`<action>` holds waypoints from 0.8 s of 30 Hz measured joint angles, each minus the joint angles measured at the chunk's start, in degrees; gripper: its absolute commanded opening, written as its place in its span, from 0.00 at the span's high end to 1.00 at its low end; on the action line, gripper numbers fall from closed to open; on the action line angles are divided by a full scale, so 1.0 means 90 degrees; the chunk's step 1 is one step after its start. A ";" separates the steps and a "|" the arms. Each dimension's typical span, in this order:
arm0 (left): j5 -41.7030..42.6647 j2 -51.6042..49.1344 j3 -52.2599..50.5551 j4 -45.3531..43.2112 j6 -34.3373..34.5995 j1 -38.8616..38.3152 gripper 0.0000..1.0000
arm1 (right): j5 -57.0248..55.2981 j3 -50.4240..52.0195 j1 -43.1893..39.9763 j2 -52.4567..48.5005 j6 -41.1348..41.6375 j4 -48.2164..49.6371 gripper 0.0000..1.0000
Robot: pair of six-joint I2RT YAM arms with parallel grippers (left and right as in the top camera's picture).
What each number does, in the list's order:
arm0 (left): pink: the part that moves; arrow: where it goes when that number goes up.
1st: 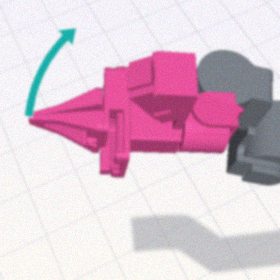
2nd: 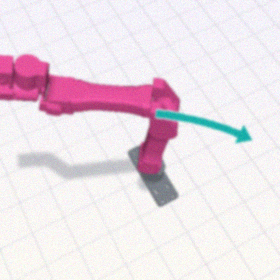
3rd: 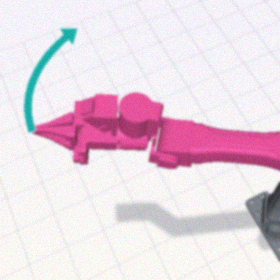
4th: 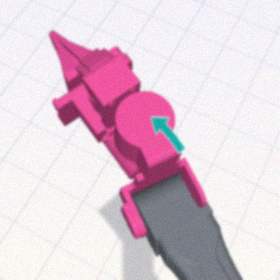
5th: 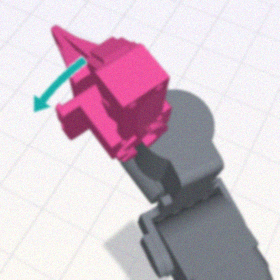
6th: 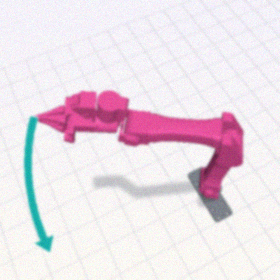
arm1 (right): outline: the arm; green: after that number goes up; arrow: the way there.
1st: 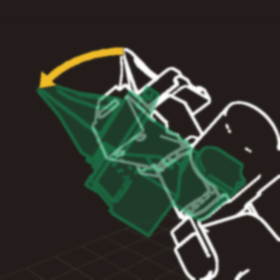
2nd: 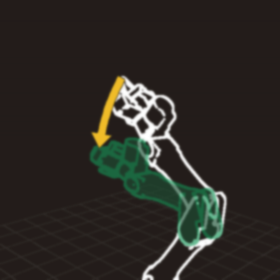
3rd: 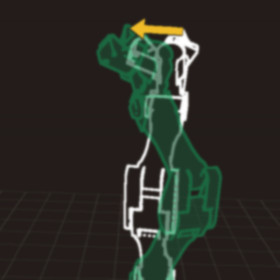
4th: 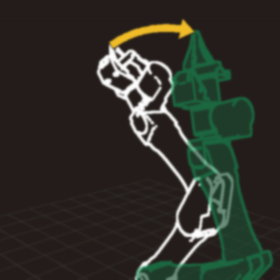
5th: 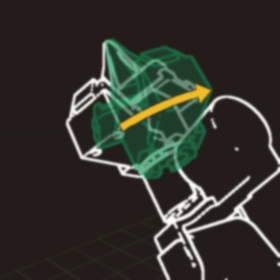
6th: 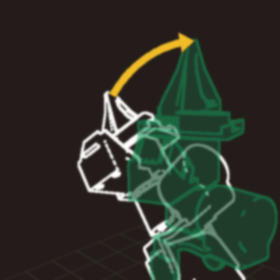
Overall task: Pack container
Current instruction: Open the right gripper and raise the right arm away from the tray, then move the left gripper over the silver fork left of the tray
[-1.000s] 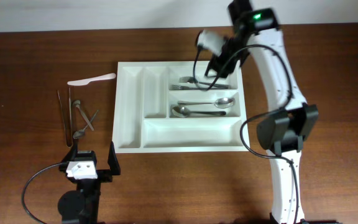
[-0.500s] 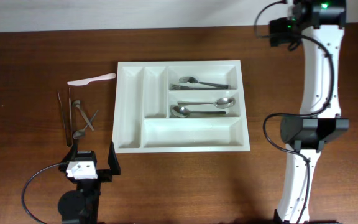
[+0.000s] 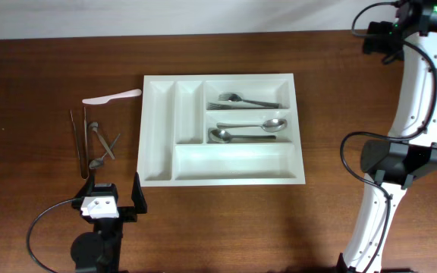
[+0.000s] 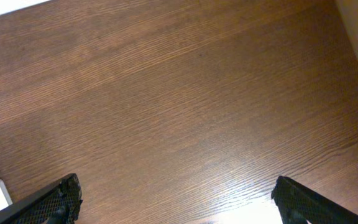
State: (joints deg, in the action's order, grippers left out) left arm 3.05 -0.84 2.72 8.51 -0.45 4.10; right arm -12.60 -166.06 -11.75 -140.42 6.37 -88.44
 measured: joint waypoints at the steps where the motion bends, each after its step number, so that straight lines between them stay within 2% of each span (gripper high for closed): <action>1: 0.0000 0.0000 0.0000 0.0000 0.0000 0.0000 0.01 | 0.0034 0.0000 -0.0049 0.0000 0.0012 0.0000 0.01; 12: 0.0005 0.0000 0.0000 -0.0007 0.0000 0.0000 0.01 | 0.0172 0.0000 -0.0102 0.0000 0.0083 0.0000 0.01; 18: 0.0141 -0.0005 0.0053 -0.0376 0.0029 0.0000 0.01 | 0.0175 0.0000 -0.0102 0.0000 0.0083 0.0000 0.01; 24: -0.0641 -0.0792 0.1309 -0.0092 0.0053 0.0080 0.01 | 0.0185 0.0000 -0.0102 0.0000 0.0100 -0.0005 0.01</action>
State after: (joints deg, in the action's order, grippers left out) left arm -2.72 -7.97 14.50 7.68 0.03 4.82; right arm -10.94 -166.06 -12.67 -140.42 7.27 -88.49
